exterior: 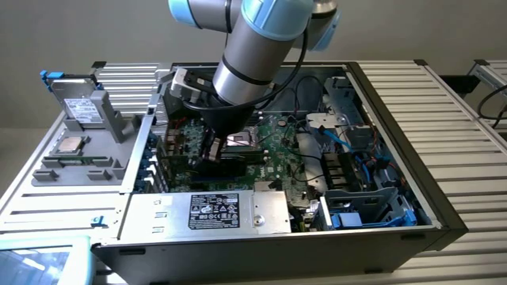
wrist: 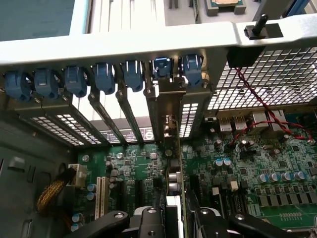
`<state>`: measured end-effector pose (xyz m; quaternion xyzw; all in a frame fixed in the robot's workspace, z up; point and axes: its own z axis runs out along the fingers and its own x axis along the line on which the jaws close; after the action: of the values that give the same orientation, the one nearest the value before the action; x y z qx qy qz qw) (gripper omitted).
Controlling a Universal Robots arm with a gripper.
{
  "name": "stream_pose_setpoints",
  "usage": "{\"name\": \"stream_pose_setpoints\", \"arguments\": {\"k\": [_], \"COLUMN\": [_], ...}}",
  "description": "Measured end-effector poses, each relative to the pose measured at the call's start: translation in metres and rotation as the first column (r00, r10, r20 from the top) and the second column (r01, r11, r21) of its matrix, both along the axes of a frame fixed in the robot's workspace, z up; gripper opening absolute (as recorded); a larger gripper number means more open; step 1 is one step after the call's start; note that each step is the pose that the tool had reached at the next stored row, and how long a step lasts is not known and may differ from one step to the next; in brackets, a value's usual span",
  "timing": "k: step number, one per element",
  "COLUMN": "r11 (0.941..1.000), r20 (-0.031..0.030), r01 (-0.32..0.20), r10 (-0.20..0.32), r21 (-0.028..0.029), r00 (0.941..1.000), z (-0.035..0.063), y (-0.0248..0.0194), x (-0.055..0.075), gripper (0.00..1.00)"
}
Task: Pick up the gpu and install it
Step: 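Insert the gpu into the slot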
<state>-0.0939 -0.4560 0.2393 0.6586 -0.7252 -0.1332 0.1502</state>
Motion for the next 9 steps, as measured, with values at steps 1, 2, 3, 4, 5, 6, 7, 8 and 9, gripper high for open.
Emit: {"name": "stream_pose_setpoints", "arguments": {"k": [1,2,3,4,5,6,7,8,9], "r11": [1.0,1.0,1.0,1.0,1.0,1.0,1.0,1.0,1.0], "r20": [0.0,-0.0001,-0.0001,-0.0001,-0.0002,-0.0002,0.0002,0.0006,0.0009], "r01": [0.0,0.0,0.0,0.0,0.0,0.0,0.0,0.0,0.0], "r10": [0.0,0.0,0.0,0.0,0.0,0.0,0.0,0.0,0.0], "r21": [0.0002,0.0001,0.0001,0.0002,0.0008,0.0024,0.0043,0.0058,0.0067], "r00": [1.0,1.0,1.0,1.0,1.0,1.0,1.0,1.0,1.0], "z": [-0.0001,-0.0002,-0.0005,-0.0007,-0.0008,-0.0009,-0.0009,-0.001,-0.001], "y": [0.0,0.0,0.0003,0.0005,0.0005,0.0006,0.0005,0.0005,0.0004], "x": [-0.0002,-0.0002,-0.0002,-0.0002,-0.0002,-0.0002,-0.0002,-0.0002,-0.0002], "gripper": [0.28,0.28,0.28,0.28,0.28,0.28,0.28,0.28,0.28]}}
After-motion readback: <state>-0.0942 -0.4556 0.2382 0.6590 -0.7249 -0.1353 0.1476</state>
